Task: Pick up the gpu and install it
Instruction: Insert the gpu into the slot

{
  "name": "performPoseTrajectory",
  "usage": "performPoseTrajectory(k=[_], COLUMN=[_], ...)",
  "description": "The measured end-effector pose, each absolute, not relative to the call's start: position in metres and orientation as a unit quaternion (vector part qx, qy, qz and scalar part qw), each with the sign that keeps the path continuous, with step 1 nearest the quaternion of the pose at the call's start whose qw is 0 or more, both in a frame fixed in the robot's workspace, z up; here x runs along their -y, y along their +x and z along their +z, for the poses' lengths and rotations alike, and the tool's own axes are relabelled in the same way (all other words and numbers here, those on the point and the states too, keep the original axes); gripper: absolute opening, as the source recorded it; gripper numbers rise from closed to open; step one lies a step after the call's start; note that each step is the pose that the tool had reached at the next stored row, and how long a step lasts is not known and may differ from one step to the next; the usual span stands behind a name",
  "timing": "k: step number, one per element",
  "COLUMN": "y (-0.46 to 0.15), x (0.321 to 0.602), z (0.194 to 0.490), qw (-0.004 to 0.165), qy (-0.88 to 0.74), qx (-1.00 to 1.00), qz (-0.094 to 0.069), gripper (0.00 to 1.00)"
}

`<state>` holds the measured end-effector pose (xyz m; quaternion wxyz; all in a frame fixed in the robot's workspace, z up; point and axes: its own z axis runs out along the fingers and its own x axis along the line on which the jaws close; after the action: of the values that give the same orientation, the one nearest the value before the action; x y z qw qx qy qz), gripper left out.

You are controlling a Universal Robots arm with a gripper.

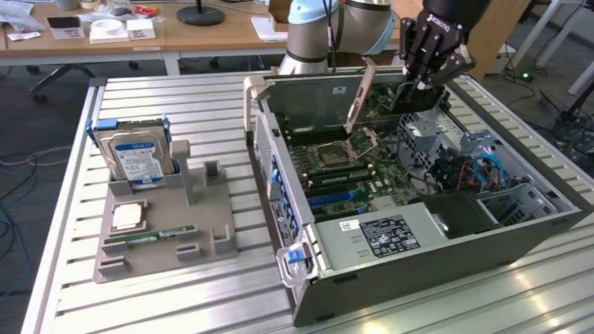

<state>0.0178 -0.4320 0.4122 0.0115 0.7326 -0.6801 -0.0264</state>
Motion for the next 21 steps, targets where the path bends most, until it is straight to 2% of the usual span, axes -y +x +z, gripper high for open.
performPoseTrajectory(k=[21], y=[0.009], x=[0.432], z=[0.385], qw=[0.003], qy=[0.732], qx=[0.681], qz=[-0.017], gripper=[0.26])
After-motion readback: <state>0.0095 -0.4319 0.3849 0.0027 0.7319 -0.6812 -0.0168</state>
